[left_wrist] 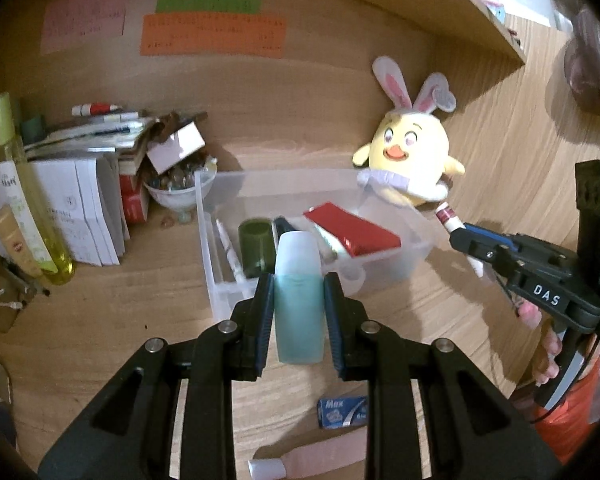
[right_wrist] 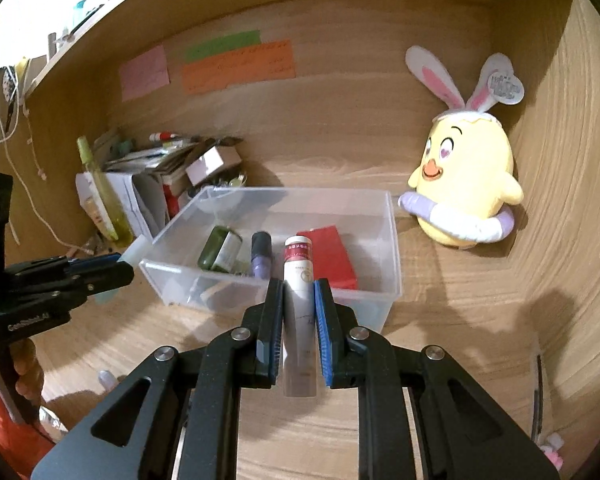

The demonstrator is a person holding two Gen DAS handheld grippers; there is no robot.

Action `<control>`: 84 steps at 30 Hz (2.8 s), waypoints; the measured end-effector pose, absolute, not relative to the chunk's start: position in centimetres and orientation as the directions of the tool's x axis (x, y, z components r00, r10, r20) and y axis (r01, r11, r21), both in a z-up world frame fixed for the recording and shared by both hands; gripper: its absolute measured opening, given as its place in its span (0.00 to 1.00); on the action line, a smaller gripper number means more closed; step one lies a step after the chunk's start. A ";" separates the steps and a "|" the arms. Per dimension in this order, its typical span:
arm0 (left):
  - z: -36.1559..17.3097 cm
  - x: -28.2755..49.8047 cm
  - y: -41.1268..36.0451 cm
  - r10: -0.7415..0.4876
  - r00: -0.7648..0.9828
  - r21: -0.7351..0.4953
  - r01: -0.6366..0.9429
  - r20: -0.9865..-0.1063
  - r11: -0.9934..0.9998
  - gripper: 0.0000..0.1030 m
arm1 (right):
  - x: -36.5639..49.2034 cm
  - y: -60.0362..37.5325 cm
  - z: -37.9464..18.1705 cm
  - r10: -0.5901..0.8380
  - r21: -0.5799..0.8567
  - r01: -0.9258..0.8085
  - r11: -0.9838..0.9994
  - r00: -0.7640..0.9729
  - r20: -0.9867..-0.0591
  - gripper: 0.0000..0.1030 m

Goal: Organize objects
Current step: 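Carry the bottle and tube over the clear box and release both, then withdraw both grippers from the box toward the pink tube and blue pack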

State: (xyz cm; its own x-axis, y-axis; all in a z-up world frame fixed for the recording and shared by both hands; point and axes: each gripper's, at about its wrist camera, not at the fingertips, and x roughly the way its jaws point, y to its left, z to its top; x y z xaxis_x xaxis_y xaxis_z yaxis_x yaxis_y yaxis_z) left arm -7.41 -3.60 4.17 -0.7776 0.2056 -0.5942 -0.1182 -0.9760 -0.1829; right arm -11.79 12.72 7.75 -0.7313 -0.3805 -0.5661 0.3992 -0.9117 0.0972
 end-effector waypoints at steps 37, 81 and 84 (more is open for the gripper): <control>1.2 -18.7 -1.6 0.211 -0.681 -0.201 -0.095 -0.701 -0.975 0.24 | -22.3 9.3 4.3 -0.397 0.120 0.427 -0.896 -0.651 -0.647 0.14; 3.2 -12.1 -3.0 0.163 -0.726 -0.145 -0.088 -0.668 -0.986 0.53 | -16.3 8.9 5.9 -0.382 0.035 0.472 -0.881 -0.664 -0.643 0.49; 3.0 -10.7 -3.2 0.147 -0.726 -0.127 -0.083 -0.671 -0.988 0.57 | -14.7 8.7 6.0 -0.397 0.028 0.494 -0.869 -0.663 -0.634 0.55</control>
State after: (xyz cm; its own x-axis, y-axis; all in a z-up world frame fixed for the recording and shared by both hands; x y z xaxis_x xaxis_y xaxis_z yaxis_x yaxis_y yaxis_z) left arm -10.66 -3.24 2.97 -0.7263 0.1474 -0.6714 -0.0833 -0.9884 -0.1269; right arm -14.71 8.72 5.97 -0.6632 -0.3971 -0.6344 0.4940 -0.8690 0.0275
